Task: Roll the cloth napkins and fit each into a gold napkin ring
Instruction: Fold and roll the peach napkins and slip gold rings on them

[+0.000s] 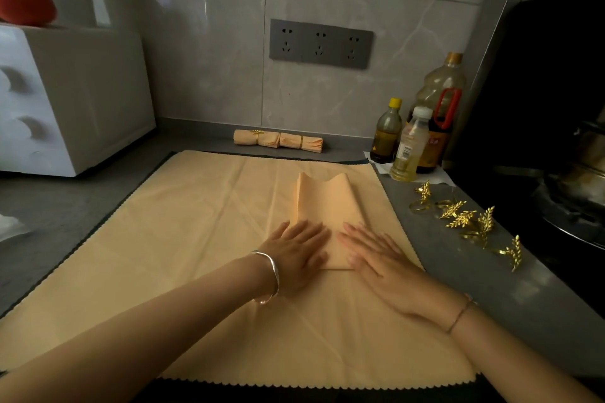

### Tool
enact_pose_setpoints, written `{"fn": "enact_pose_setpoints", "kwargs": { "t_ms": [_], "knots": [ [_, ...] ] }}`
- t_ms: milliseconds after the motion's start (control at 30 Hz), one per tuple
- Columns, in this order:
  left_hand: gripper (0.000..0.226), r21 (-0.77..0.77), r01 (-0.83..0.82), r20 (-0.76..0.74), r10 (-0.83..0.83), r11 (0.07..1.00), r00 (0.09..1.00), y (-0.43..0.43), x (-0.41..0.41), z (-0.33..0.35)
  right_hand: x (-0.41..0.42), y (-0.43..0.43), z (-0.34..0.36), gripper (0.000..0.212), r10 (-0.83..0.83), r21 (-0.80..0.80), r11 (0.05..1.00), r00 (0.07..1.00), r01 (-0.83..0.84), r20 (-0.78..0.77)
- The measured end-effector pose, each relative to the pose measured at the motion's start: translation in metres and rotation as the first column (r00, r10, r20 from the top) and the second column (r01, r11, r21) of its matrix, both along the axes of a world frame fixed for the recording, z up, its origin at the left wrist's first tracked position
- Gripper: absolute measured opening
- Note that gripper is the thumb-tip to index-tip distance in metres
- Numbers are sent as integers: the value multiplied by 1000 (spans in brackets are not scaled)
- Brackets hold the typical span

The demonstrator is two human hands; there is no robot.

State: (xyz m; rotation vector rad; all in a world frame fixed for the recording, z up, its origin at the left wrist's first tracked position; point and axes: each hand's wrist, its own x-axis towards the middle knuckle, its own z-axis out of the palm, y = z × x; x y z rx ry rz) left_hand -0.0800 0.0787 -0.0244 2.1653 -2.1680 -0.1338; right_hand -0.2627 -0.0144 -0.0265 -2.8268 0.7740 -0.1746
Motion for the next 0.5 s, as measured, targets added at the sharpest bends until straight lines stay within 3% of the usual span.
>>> {"fn": "enact_pose_setpoints", "kwargs": {
  "t_ms": [133, 233, 367, 500],
  "knots": [
    [53, 53, -14, -35, 16, 998, 999, 1, 3, -6, -9, 0, 3, 57, -1, 27, 1000, 983, 6, -184],
    [54, 45, -22, -45, 24, 999, 999, 1, 4, -7, -9, 2, 7, 67, 0, 11, 1000, 975, 2, -222],
    [60, 54, -36, -46, 38, 998, 998, 1, 2, -5, -7, 6, 12, 68, 3, -119, 992, 972, -31, -235],
    [79, 96, -35, 2, 35, 995, 999, 1, 2, 1, -3, 6, 21, 57, -31, -134, 991, 995, 19, -93]
  ]
}}
